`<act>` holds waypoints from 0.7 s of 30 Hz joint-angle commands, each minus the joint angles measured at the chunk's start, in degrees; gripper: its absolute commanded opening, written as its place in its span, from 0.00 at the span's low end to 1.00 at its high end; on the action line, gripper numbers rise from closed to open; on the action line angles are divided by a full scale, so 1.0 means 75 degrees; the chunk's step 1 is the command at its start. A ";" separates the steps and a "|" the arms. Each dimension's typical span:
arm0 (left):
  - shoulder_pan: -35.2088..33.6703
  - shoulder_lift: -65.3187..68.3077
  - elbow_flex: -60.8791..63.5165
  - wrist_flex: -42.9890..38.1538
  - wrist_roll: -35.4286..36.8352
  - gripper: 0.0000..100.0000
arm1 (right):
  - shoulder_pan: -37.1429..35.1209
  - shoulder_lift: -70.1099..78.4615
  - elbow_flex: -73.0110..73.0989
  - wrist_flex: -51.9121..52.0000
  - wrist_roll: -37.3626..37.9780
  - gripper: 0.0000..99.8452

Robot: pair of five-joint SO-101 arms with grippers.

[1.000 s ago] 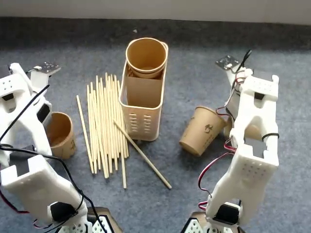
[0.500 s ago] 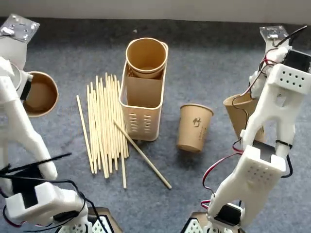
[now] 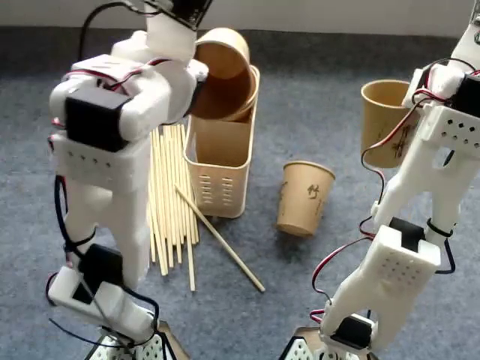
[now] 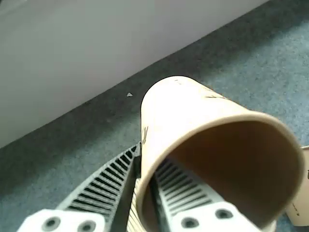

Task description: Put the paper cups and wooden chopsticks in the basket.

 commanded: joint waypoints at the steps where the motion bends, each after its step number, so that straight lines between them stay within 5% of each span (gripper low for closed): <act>1: 0.0275 0.1143 -0.0674 -0.0117 0.0457 0.00 | -0.0217 -0.0510 -0.0744 0.0088 -0.0117 0.01; 17: 0.0135 0.2186 -0.0662 0.0539 0.1793 0.02 | -0.0217 -0.0498 -0.1225 0.0088 -0.0117 0.01; 21: -0.0064 0.2081 -0.0674 0.0012 0.1711 0.20 | -0.0217 -0.0486 -0.1377 0.0076 -0.0387 0.01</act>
